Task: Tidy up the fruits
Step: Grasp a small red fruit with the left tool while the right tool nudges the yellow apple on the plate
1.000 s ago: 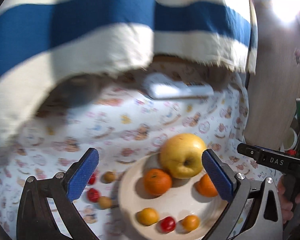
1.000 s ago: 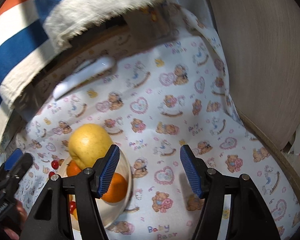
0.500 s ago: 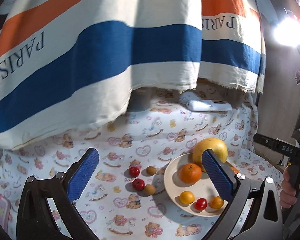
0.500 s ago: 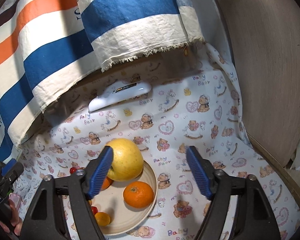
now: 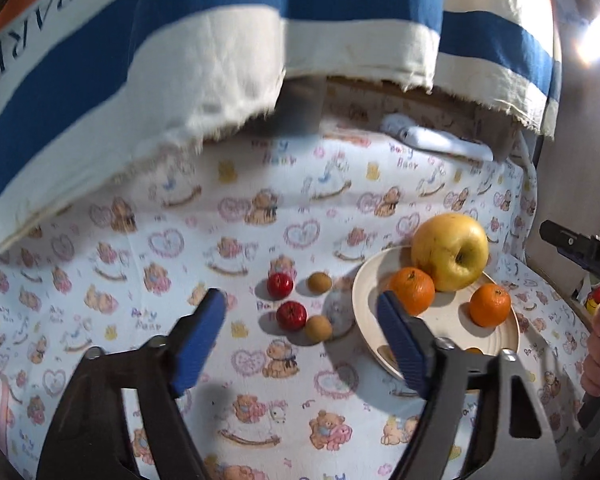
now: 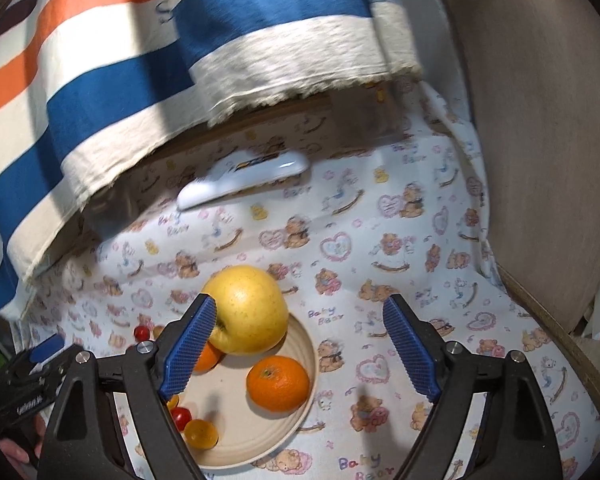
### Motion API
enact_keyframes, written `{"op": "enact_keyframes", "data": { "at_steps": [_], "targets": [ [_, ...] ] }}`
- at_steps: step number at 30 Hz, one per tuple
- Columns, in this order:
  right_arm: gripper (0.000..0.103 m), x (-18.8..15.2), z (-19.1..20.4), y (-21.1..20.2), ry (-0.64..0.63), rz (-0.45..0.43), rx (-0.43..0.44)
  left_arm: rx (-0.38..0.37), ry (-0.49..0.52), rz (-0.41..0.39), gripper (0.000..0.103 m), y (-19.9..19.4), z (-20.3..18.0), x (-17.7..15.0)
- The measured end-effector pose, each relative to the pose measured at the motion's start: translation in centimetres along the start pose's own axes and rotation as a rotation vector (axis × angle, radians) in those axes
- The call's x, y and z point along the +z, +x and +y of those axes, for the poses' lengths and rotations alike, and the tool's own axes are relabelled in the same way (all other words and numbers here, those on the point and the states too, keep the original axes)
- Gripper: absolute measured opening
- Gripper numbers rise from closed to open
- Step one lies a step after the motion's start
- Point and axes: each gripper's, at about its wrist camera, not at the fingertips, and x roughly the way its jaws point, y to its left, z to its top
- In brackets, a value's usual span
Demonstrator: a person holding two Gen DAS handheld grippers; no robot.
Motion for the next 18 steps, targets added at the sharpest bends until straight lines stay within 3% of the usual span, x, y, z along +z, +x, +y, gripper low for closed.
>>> {"op": "enact_keyframes", "data": {
  "at_steps": [5, 10, 15, 18],
  "targets": [
    [0.087, -0.8, 1.7, 0.4, -0.074, 0.008, 0.018, 0.023, 0.009, 0.139, 0.073, 2.4, 0.1, 0.6],
    [0.087, -1.5, 2.8, 0.7, -0.11, 0.024, 0.032, 0.038, -0.06, 0.285, 0.063, 6.1, 0.9, 1.1],
    [0.075, -1.9, 4.0, 0.9, -0.162, 0.04, 0.027, 0.034, -0.163, 0.291, 0.052, 7.7, 2.2, 0.8],
    [0.067, -1.7, 4.7, 0.9, -0.159, 0.053, 0.033, -0.041, -0.212, 0.234, 0.047, 7.9, 2.9, 0.5]
  ]
}}
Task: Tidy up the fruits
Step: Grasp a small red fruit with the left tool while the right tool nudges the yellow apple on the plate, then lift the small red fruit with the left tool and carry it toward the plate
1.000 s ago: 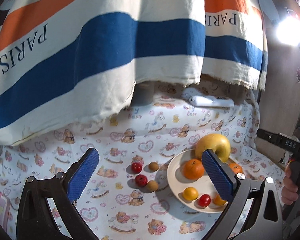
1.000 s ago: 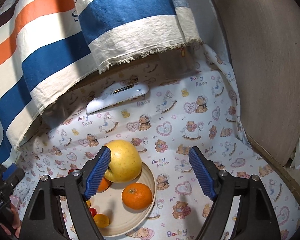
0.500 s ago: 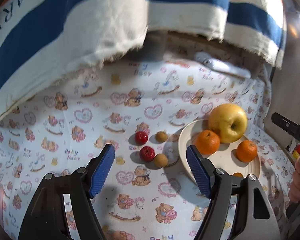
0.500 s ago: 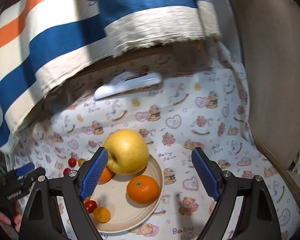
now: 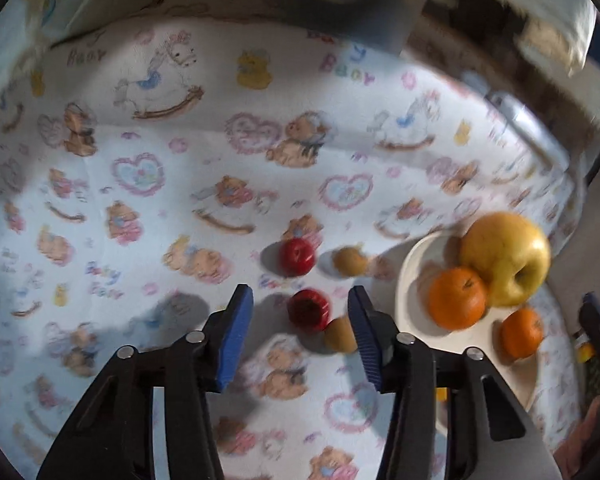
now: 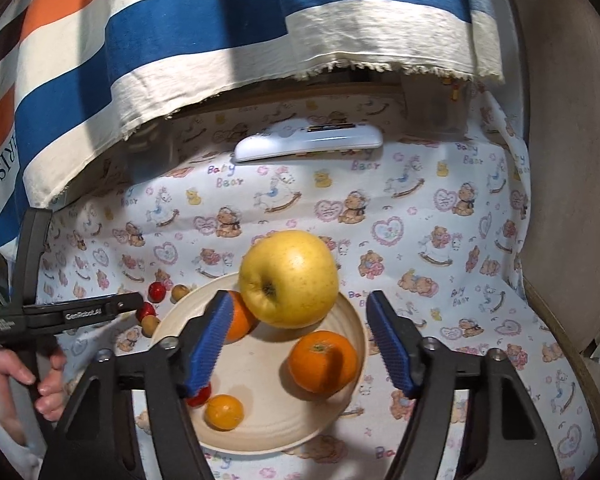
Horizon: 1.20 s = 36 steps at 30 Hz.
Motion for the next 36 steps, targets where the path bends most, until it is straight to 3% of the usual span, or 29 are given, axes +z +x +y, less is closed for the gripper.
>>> {"op": "enact_keyframes", "data": {
  "at_steps": [4, 8, 14, 20, 24, 28, 36],
  "targets": [
    [0.06, 0.5, 1.4, 0.1, -0.025, 0.014, 0.002, -0.035, 0.013, -0.013, 0.04, 0.4, 0.2, -0.3],
    [0.059, 1.2, 3.4, 0.3, -0.07, 0.013, -0.011, -0.061, -0.013, 0.001, 0.039, 0.5, 0.5, -0.2],
    [0.059, 2.5, 6.9, 0.9, -0.1, -0.005, 0.008, -0.02, -0.024, 0.016, 0.037, 1.3, 1.5, -0.1],
    [0.059, 3.3, 8.8, 1.2, -0.179, -0.005, -0.026, -0.077, -0.009, 0.022, 0.035, 1.5, 1.4, 0.0],
    [0.059, 3.2, 8.7, 1.5, -0.179, 0.004, -0.027, -0.068, 0.026, 0.042, 0.036, 2.4, 0.2, 0.1],
    [0.059, 2.8, 8.6, 2.2, -0.163, 0.025, -0.024, -0.022, 0.066, 0.043, 0.03, 2.9, -0.6, 0.2],
    [0.058, 2.2, 9.2, 3.0, -0.158, 0.051, -0.028, 0.072, 0.066, -0.001, 0.026, 2.1, -0.3, 0.3]
  ]
}}
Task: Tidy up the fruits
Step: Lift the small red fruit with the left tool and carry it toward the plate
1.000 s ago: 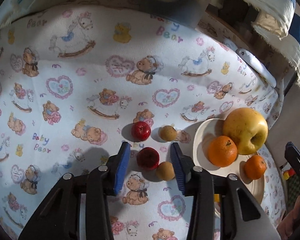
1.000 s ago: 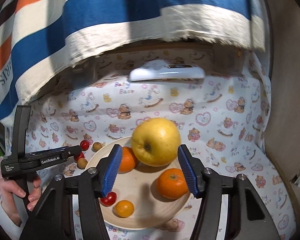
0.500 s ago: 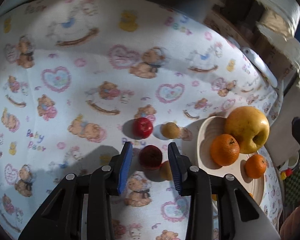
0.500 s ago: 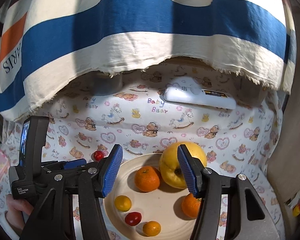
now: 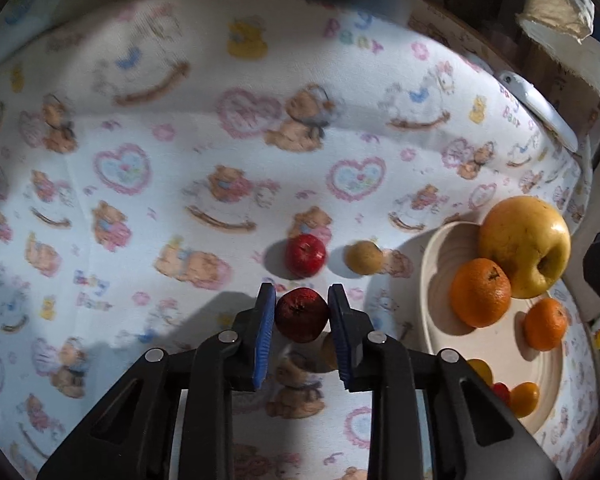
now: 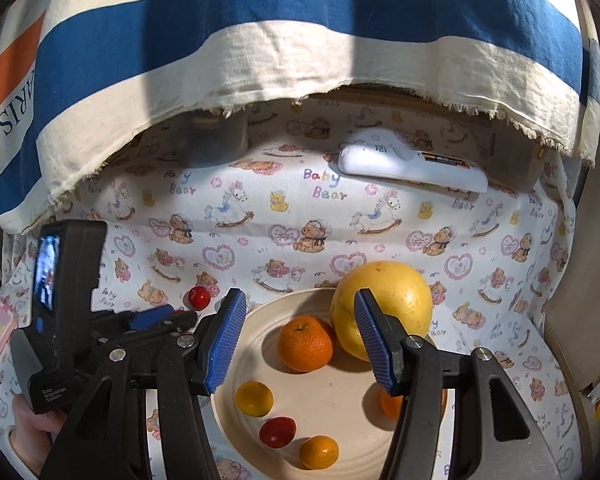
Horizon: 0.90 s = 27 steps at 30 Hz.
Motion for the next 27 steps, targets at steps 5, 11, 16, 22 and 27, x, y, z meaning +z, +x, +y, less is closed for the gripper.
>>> {"op": "enact_keyframes", "data": {
  "at_steps": [5, 11, 16, 22, 27],
  "targets": [
    [0.058, 0.5, 0.3, 0.0, 0.0, 0.0, -0.002, 0.1, -0.006, -0.041, 0.026, -0.8, 0.6, 0.5],
    [0.058, 0.9, 0.5, 0.4, 0.024, 0.011, 0.021, 0.113, -0.059, 0.015, 0.026, 0.2, 2.8, 0.8],
    [0.058, 0.6, 0.3, 0.7, 0.019, 0.03, 0.013, 0.094, -0.047, 0.051, 0.026, 0.9, 3.4, 1.3],
    [0.058, 0.6, -0.9, 0.8, 0.033, 0.032, -0.001, 0.126, -0.003, 0.049, 0.026, 1.6, 2.9, 1.4],
    [0.049, 1.0, -0.8, 1.5, 0.027, 0.069, 0.028, 0.108, -0.074, -0.036, 0.025, -0.3, 3.8, 1.5]
  ]
}}
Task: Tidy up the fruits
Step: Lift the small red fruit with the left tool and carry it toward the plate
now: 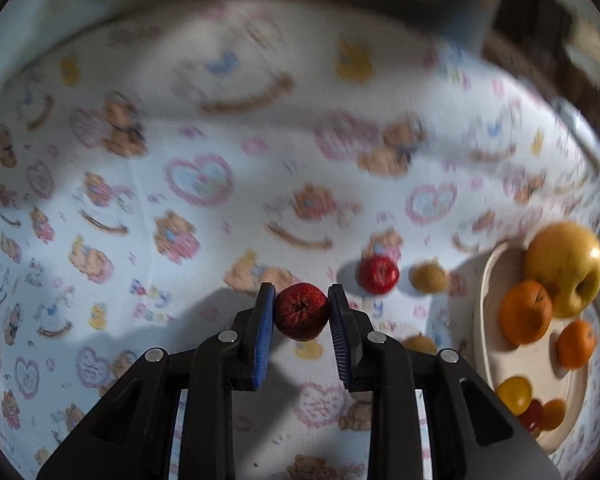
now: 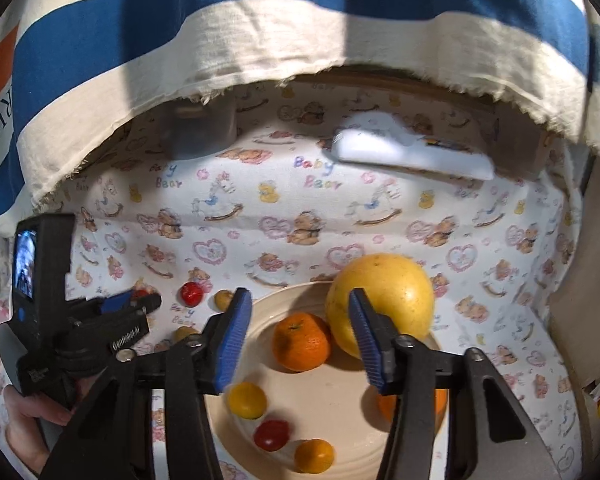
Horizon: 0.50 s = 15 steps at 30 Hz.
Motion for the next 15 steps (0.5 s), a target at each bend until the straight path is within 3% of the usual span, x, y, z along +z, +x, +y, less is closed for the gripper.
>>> {"op": "enact_keyframes", "data": {
  "at_steps": [4, 9, 11, 13, 15],
  "targets": [
    [0.042, 0.6, 1.0, 0.9, 0.005, 0.051, 0.092, -0.017, -0.066, -0.075, 0.025, -1.2, 2.5, 0.9],
    [0.042, 1.0, 3.4, 3.7, -0.001, 0.175, 0.203, -0.02, -0.11, -0.09, 0.025, -1.3, 4.8, 1.2],
    [0.037, 1.1, 4.3, 5.1, -0.021, 0.203, 0.189, -0.018, -0.125, -0.083, 0.025, -1.3, 5.5, 1.3],
    [0.037, 1.1, 5.3, 5.8, -0.075, 0.194, 0.141, -0.016, -0.131, -0.082, 0.025, -1.1, 5.9, 1.4],
    [0.035, 1.1, 6.2, 7.0, -0.105, 0.216, 0.147, -0.012, -0.133, -0.084, 0.025, -0.9, 5.9, 1.4]
  ]
}}
